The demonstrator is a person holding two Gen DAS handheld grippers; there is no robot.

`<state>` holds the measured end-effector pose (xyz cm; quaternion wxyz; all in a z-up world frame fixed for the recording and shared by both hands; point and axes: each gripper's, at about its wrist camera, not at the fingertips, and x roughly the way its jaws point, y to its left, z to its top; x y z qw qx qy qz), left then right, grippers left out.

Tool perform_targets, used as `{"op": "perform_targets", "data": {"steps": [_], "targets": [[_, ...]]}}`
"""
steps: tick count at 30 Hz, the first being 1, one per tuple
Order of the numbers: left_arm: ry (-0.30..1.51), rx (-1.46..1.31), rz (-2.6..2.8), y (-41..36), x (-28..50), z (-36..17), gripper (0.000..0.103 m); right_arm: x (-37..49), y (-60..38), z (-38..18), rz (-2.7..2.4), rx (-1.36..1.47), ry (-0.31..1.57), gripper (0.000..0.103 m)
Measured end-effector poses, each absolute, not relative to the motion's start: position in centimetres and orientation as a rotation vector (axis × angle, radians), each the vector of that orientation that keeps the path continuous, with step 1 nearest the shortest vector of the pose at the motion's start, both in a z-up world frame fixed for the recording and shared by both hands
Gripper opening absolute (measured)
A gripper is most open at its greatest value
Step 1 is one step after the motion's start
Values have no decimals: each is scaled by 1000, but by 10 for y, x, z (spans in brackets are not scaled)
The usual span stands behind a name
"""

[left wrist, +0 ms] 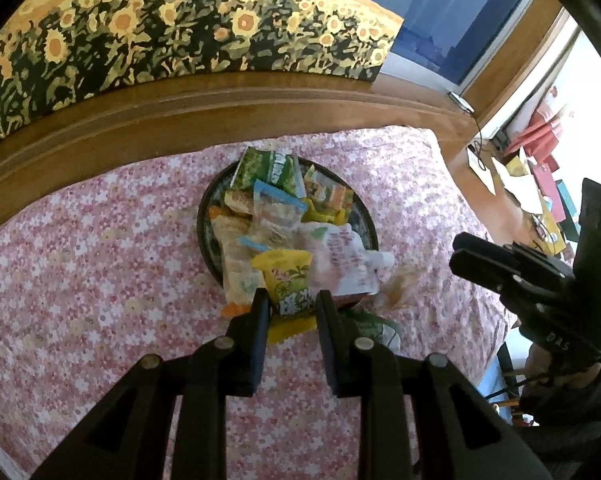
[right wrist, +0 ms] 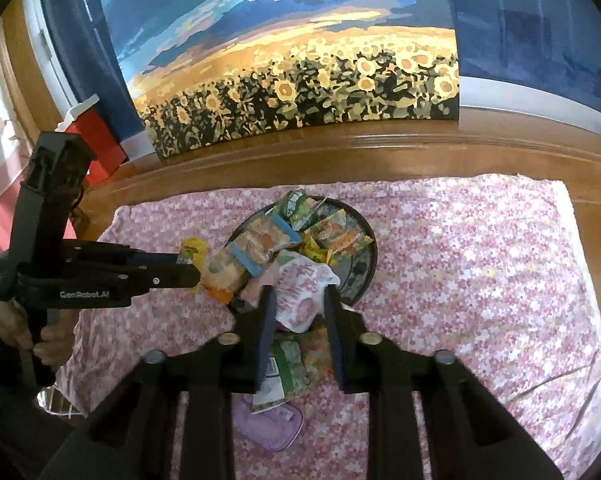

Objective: Organize snacks
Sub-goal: 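Carry the yellow pack with the left tool while the right tool carries the cartoon pack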

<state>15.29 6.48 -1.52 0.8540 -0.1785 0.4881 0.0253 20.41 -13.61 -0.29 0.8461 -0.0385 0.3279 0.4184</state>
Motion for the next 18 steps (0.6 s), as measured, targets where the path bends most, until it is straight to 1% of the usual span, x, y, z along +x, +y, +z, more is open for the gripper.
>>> {"op": "perform_targets", "data": {"steps": [1, 4, 6, 8, 12, 13, 14, 16, 18], "targets": [[1027, -380, 53, 65, 155, -16, 24, 205, -135, -3, 881, -83, 693, 15], [1029, -381, 54, 66, 159, -18, 24, 210, -133, -7, 871, -94, 710, 15], [1032, -383, 53, 66, 159, -19, 24, 213, -134, -13, 851, -106, 718, 18], [1039, -384, 54, 67, 160, -21, 24, 216, -134, -25, 810, -137, 741, 29], [1049, -391, 53, 68, 160, -25, 24, 229, -135, -55, 727, -180, 833, 31], [1053, -395, 54, 69, 160, -26, 24, 232, -134, -61, 717, -188, 852, 35], [1055, -398, 54, 70, 160, -27, 24, 235, -133, -68, 716, -198, 870, 41], [1059, -403, 59, 71, 159, -28, 24, 238, -131, -74, 722, -202, 880, 49], [1060, -407, 59, 71, 159, -28, 24, 241, -128, -78, 728, -204, 883, 52]]}}
